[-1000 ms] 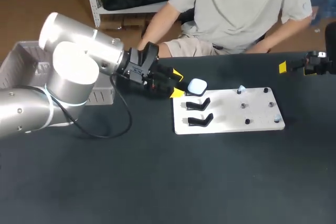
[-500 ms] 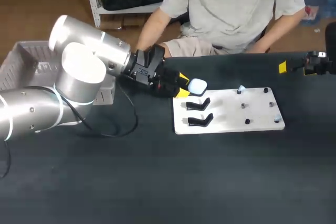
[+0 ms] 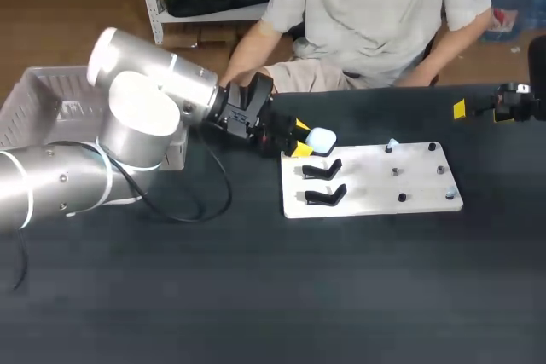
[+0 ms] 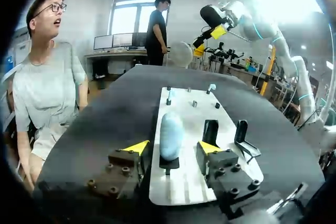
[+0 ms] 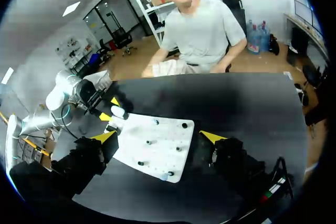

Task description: Pick up each earbud case from the left stands, insert the matching earbuds, close the lid, and place the case in the box.

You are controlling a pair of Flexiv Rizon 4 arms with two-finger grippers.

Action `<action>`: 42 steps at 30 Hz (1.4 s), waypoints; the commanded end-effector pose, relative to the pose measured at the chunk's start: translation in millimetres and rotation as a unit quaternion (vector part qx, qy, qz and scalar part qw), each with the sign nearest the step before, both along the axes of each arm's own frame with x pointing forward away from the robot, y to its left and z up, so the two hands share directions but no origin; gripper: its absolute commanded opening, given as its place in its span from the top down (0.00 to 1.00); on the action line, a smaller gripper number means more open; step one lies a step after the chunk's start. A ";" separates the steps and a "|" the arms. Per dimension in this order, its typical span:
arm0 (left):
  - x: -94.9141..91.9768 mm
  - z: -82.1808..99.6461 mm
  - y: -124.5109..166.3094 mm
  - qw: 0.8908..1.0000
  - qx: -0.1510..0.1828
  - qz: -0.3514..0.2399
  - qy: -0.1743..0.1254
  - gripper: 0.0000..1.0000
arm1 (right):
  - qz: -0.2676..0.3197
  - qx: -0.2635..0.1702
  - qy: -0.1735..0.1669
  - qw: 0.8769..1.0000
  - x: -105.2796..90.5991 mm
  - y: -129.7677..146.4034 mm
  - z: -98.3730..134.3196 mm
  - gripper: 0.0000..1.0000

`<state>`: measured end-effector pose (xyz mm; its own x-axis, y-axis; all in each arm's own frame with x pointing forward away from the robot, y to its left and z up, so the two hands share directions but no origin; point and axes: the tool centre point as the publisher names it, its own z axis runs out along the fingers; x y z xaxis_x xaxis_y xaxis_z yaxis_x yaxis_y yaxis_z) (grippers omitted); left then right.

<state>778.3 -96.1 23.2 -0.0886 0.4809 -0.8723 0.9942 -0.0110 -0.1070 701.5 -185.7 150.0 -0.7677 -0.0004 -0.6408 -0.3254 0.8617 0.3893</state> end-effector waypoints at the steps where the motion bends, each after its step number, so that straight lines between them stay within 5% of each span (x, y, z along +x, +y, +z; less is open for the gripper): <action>1: 3.3 -1.2 -4.2 1.000 0.000 -0.005 0.002 0.44 | 0.001 0.001 0.000 1.000 0.0 -0.7 -0.3 0.00; 11: 4.1 -3.0 -8.9 1.000 -0.004 -0.006 0.000 0.37 | 0.001 0.001 0.000 1.000 0.0 -0.7 -0.3 0.00; 24: 5.8 -6.4 -10.4 1.000 -0.003 -0.009 0.001 0.52 | 0.001 0.001 0.000 1.000 0.0 -0.7 -0.3 0.00; 42: 6.7 -9.7 -14.9 1.000 -0.006 -0.014 -0.002 0.54 | 0.001 0.001 0.000 1.000 0.0 -0.7 -0.3 0.00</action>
